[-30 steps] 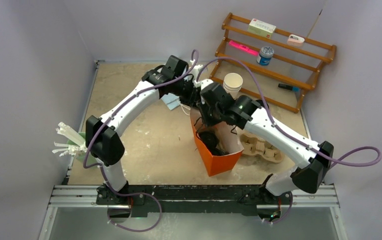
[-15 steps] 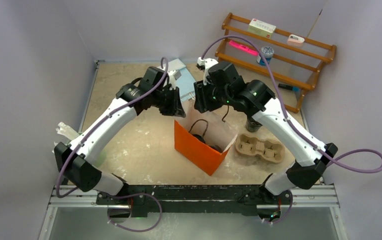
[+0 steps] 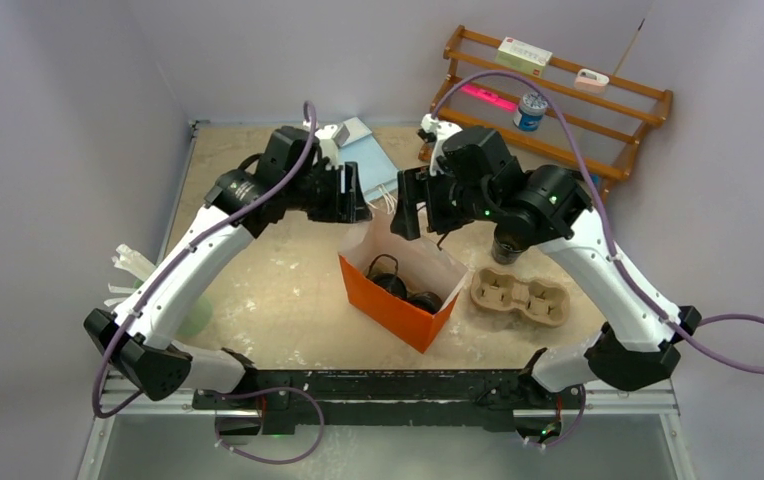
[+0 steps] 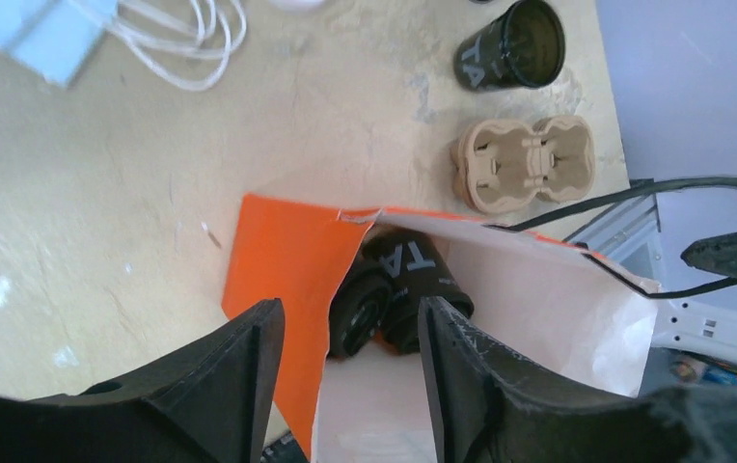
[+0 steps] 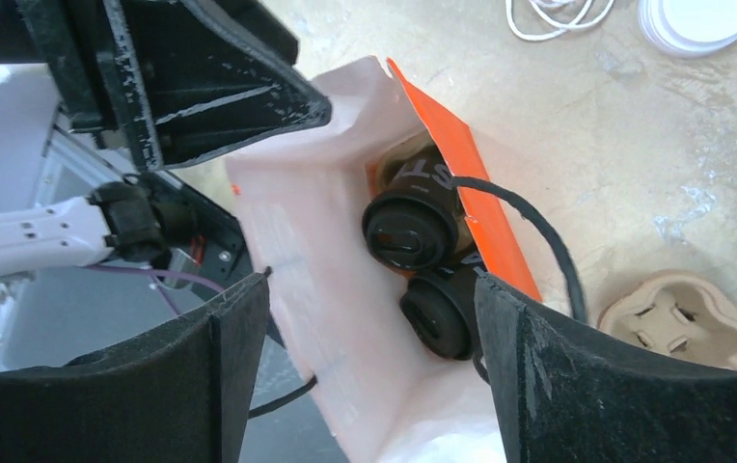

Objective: Pack the takeout coffee
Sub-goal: Place the coffee cup on the cup tray, then adjust the takeout bag at the center of the board.

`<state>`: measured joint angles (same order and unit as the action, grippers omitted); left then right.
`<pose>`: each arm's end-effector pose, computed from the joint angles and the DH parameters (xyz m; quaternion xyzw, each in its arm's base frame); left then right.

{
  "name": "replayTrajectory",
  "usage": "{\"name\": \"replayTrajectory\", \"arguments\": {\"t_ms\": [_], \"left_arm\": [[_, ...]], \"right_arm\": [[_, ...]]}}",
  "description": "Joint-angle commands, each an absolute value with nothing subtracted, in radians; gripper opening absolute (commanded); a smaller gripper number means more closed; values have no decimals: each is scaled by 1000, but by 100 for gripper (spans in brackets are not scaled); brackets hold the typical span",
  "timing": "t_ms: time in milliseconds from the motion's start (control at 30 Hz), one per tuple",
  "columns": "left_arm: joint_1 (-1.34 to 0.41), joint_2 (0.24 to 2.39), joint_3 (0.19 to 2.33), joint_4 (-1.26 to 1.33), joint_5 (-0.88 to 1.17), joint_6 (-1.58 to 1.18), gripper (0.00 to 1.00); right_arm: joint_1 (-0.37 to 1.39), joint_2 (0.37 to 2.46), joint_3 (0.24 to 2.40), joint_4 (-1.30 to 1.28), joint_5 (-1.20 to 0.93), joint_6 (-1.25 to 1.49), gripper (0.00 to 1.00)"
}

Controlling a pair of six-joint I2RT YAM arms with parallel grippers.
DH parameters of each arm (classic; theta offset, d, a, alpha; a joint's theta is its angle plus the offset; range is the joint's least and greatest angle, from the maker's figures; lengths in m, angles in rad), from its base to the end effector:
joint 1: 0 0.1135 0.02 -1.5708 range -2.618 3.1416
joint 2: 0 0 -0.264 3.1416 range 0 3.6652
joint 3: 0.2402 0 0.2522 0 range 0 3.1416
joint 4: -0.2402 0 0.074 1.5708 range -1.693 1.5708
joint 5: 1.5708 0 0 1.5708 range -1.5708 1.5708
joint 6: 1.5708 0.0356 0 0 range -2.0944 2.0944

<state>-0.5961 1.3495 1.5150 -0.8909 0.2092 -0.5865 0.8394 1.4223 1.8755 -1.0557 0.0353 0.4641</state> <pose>0.2236 -0.1606 0.3984 0.0472 0.9068 -0.3065 0.2856 0.1781 0.1965 0.4737 -0.1570 0.8709 0.2699 0.3795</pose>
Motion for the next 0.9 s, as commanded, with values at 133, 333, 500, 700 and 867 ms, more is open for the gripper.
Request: {"name": "replayTrajectory", "arguments": {"t_ms": [133,333,500,700,867], "left_arm": [[-581,1382,1589,-605,437,-81,67],[-582,1417,1512,-406,722,167,71],[-584,1427,1443,-389,880,354,71],[-584,1482,1482,-471,826,509,72],[-583,1575,1566,-590,850,591,67]], "right_arm": [[841,1374,1979,-1110,149,612,81],[839,1333,1942,-1239,289,713,80],[839,1264,1882,-1299,356,802,80],[839,1212,1781,-1305,321,845,77],[839,1204,1622,-1304,265,865,72]]}}
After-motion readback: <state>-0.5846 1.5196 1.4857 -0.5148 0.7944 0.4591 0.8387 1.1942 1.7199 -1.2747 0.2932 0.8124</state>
